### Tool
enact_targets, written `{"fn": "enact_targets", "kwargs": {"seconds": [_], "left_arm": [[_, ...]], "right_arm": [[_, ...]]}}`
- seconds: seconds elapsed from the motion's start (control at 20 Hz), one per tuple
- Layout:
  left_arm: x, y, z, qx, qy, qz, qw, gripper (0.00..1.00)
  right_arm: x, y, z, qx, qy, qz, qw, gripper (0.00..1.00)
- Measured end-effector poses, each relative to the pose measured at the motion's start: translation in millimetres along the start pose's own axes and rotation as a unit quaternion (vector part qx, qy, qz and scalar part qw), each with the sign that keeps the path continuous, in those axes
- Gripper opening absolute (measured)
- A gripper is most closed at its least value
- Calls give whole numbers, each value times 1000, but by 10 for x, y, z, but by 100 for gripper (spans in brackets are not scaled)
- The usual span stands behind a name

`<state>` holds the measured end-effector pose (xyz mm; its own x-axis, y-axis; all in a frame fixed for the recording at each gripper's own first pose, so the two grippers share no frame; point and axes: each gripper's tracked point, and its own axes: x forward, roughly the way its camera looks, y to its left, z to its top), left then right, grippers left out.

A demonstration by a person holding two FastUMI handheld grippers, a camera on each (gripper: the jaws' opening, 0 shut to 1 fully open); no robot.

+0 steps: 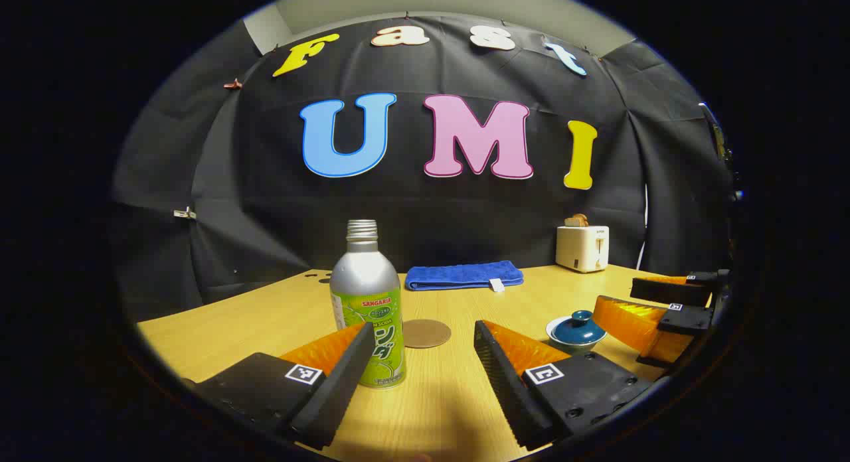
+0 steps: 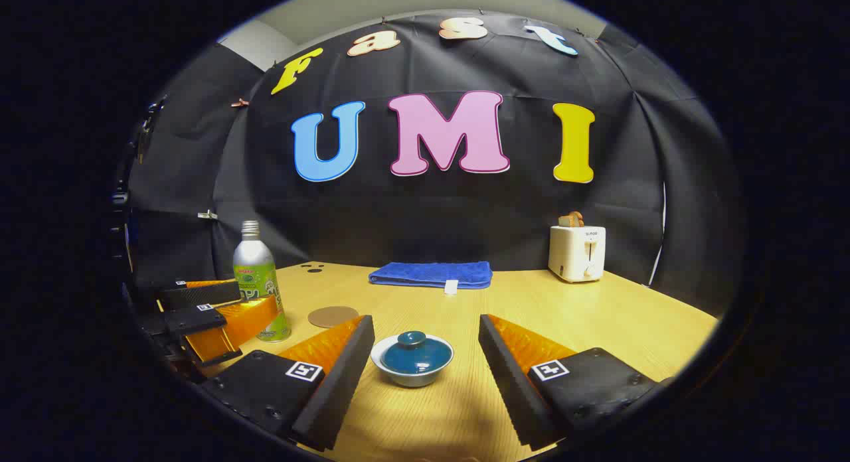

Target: Open the teacup lid with one hand, grasp the water bottle and pour water into the teacup with the other hand; after pouring, place the water bottle on the coaster and then close the teacup lid.

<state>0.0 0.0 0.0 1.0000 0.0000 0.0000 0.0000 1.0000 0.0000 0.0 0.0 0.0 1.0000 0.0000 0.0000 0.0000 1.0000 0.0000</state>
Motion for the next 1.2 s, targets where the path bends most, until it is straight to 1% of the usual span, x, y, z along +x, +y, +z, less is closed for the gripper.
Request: {"fn": "enact_targets", "kwargs": {"seconds": [0.2, 0.35, 1.0, 1.2], "left_arm": [[4, 4, -6, 0, -1, 0, 1000, 95], [7, -3, 12, 0, -1, 0, 1000, 95], [-10, -15, 4, 0, 0, 1, 1000, 95], [-13, -16, 9, -1, 1, 1, 1000, 95]], "right_arm": [[-10, -25, 12, 0, 0, -7, 1000, 98], [-9, 23, 4, 0, 1, 6, 1000, 98], [9, 53, -5, 0, 2, 15, 1000, 98], [1, 92, -7, 1, 1, 27, 1000, 98]]}}
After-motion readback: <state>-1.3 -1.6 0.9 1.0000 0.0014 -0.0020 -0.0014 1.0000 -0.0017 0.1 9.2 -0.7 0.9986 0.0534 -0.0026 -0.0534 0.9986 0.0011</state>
